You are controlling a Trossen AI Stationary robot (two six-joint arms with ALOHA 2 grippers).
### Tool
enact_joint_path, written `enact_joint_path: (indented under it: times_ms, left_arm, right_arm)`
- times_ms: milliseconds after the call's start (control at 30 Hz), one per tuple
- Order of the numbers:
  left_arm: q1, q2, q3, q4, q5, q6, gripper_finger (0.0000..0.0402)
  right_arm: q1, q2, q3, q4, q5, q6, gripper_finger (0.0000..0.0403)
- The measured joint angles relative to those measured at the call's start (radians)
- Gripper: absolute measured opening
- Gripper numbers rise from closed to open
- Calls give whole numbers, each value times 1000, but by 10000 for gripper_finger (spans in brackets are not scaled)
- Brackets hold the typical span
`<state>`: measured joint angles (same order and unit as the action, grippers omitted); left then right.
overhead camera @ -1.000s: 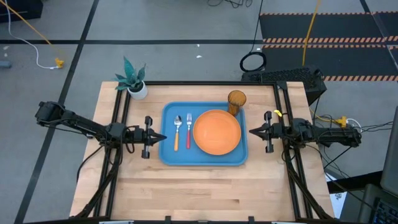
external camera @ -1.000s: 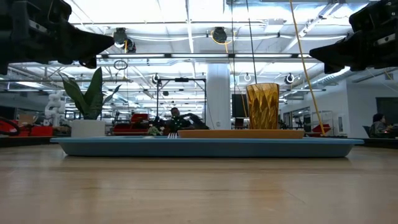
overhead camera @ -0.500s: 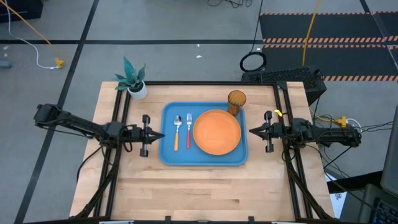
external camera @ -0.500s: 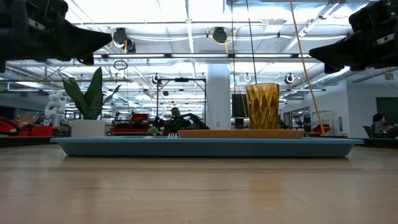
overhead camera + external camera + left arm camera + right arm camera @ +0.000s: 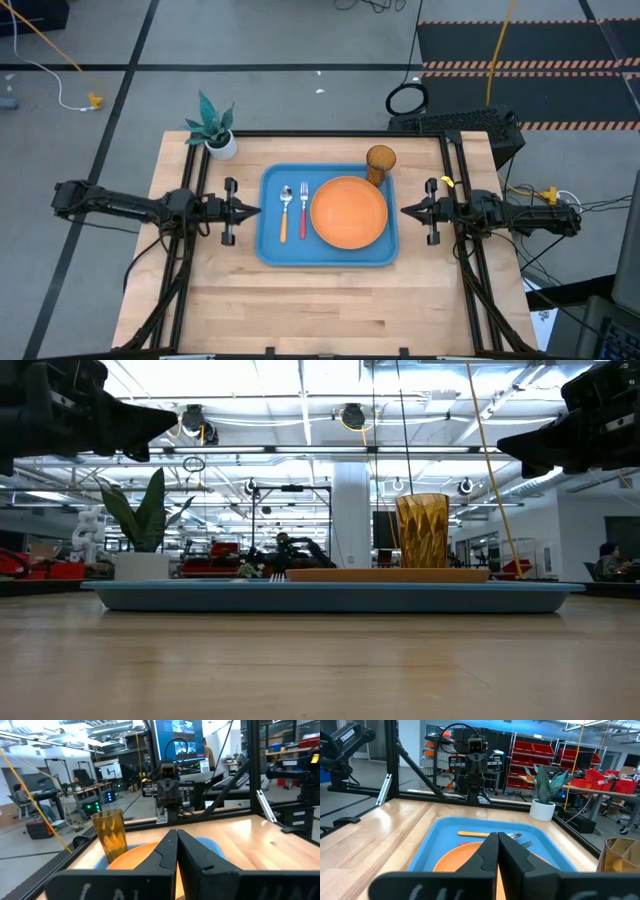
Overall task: Pick and place plate/cup/fork/spoon on tray
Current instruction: Return to Home Position
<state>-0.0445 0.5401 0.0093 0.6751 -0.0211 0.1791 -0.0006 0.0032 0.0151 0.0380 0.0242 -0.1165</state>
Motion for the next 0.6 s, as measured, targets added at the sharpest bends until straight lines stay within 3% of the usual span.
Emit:
enact_joint_path:
  times_ms: [600]
  left_arm:
    - [60,-115,0,-253,21,-43,13]
  right_arm:
    - [0,0,0,1,0,0,0]
